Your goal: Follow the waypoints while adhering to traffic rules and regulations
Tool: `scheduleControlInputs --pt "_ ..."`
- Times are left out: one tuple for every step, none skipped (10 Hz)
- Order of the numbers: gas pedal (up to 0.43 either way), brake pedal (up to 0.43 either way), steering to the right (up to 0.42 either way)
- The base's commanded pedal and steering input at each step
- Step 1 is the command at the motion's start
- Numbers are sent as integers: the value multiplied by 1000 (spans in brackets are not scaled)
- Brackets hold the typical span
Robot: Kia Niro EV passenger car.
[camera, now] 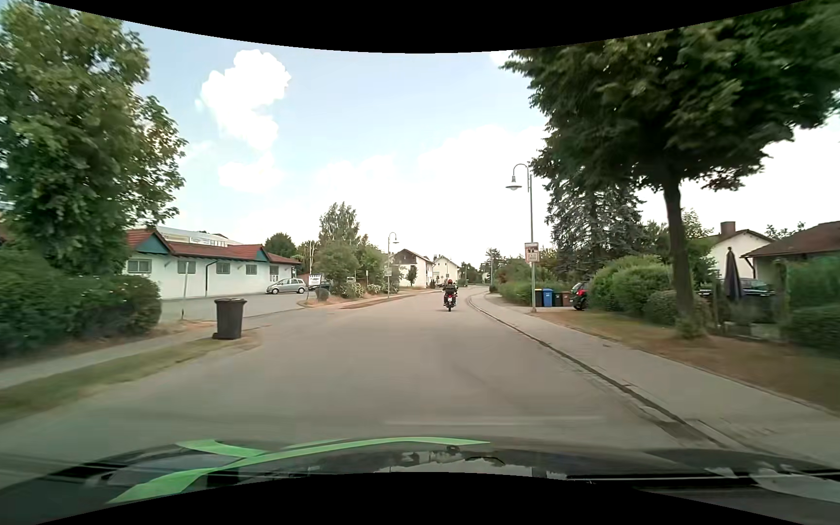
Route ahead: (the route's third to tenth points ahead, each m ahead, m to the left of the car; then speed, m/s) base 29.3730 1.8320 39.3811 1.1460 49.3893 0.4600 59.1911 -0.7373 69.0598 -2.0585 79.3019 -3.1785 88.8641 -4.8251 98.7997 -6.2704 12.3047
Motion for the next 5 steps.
scheduleControlInputs --pt "118 0 -3" --pt "138 0 -3" --pt "157 0 -2" --pt "169 0 -2" --pt "169 0 -2"
